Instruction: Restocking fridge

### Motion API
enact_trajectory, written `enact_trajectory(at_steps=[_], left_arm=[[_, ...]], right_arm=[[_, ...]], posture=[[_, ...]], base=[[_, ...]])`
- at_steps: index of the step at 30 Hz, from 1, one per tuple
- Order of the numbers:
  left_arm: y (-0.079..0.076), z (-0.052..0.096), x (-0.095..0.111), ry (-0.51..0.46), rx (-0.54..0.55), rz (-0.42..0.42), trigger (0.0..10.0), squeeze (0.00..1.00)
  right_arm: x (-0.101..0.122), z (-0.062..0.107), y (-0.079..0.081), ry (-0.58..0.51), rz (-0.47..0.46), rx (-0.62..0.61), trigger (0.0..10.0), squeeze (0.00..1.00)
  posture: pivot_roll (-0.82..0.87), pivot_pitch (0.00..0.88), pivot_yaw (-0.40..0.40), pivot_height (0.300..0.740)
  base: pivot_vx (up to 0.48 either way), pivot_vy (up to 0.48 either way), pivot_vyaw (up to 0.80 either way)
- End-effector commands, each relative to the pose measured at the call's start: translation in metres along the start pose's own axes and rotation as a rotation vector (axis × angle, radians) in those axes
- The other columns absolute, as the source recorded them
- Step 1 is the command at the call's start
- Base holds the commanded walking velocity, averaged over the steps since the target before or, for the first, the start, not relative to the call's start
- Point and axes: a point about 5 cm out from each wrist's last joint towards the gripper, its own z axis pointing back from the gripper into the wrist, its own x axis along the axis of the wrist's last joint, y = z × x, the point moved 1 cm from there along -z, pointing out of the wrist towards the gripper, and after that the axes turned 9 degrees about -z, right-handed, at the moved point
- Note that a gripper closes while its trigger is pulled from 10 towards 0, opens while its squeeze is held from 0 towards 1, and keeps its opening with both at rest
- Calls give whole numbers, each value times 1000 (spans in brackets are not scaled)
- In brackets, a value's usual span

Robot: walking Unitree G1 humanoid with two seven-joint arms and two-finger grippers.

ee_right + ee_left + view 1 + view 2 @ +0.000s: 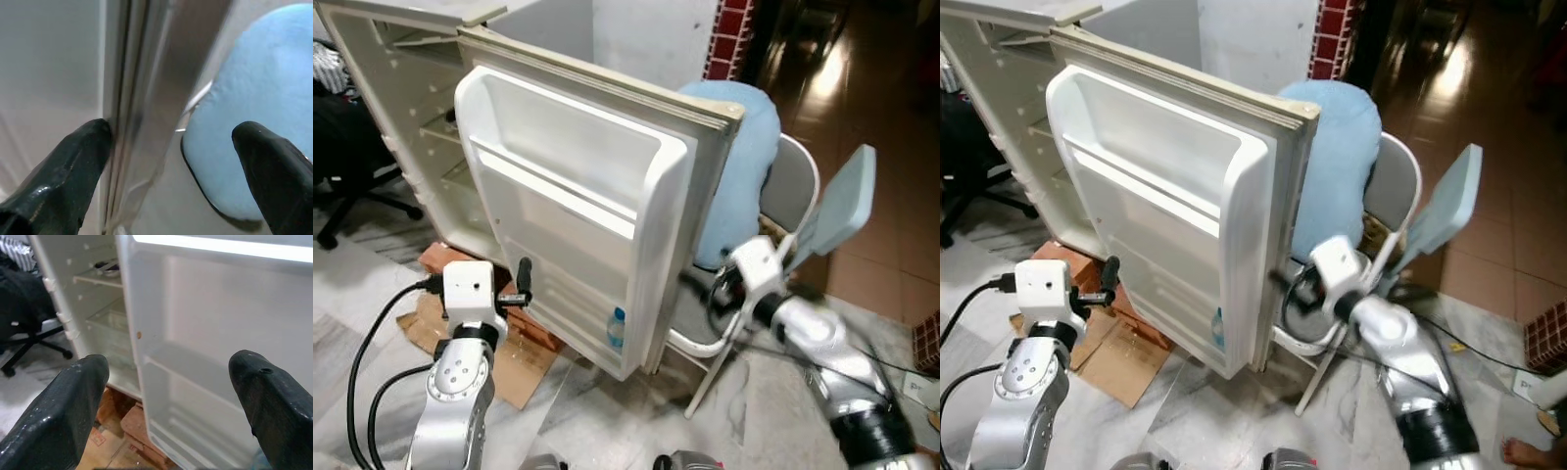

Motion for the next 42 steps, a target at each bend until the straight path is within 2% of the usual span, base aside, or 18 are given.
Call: enact_trajectory(at_steps=[1,7,8,11,12,15,19,21,22,23,27,28,29,30,32,34,36,42], left_arm=[[3,2,-1,12,1,-7,10000,0],[13,9,-17,104,65,21,10000,0],[20,11,-26,156,106,46,10000,0],[32,16,-38,226,158,56,10000,0],[41,23,-54,308,190,43,10000,0],[48,36,-77,419,216,118,10000,0],[48,38,-77,415,205,122,10000,0],[47,38,-76,415,201,127,10000,0],[47,38,-76,415,201,127,10000,0],[47,39,-77,421,204,132,10000,0],[48,41,-82,462,222,162,10000,0],[48,41,-83,472,226,169,10000,0],[48,42,-87,498,230,189,10000,0],[48,42,-87,498,230,189,10000,0],[48,43,-89,518,225,201,10000,0],[47,43,-89,522,222,200,10000,0],[47,43,-89,522,219,201,10000,0],[46,49,-94,553,215,232,10000,0]], right_arm=[[-4,-2,-6,26,37,-37,10000,0],[27,-17,-19,-153,-61,-196,10000,0],[41,-22,-17,-230,-142,-215,10000,0],[58,-28,-11,-308,-236,-216,10000,0],[69,-32,-3,-350,-280,-185,10000,0],[82,-36,12,-399,-353,-89,10000,0],[81,-37,28,-372,-384,59,10000,0],[71,-32,49,-306,-388,272,10000,0],[71,-32,49,-306,-388,272,10000,0],[65,-22,62,-266,-377,414,10000,0],[50,-8,68,-192,-339,505,10000,0],[45,-10,64,-174,-319,472,10000,0],[25,-17,50,-80,-266,355,10000,0],[25,-17,50,-80,-266,355,10000,0],[-1,-22,26,49,-125,213,10000,0],[-4,-22,24,66,-94,205,10000,0],[-20,-22,2,189,56,131,10000,0],[-20,-24,-16,242,172,58,10000,0]], posture=[[49,0,-9,740],[57,0,-9,740],[60,0,-10,740],[63,0,-9,740],[68,0,-10,740],[77,0,-12,740],[80,0,-13,740],[88,0,-18,740],[88,0,-18,740],[86,0,-18,740],[83,0,-16,740],[82,0,-15,740],[82,0,-15,740],[82,0,-15,740],[85,0,-13,740],[86,0,-13,740],[94,0,-17,740],[103,0,-23,740]], base=[[0,0,0],[0,0,0],[0,0,0],[0,0,0],[0,0,0],[0,0,0],[0,0,0],[0,0,0],[0,0,0],[0,0,0],[0,0,0],[0,0,0],[0,0,0],[0,0,0],[0,0,0],[0,0,0],[0,0,0],[0,0,0]])
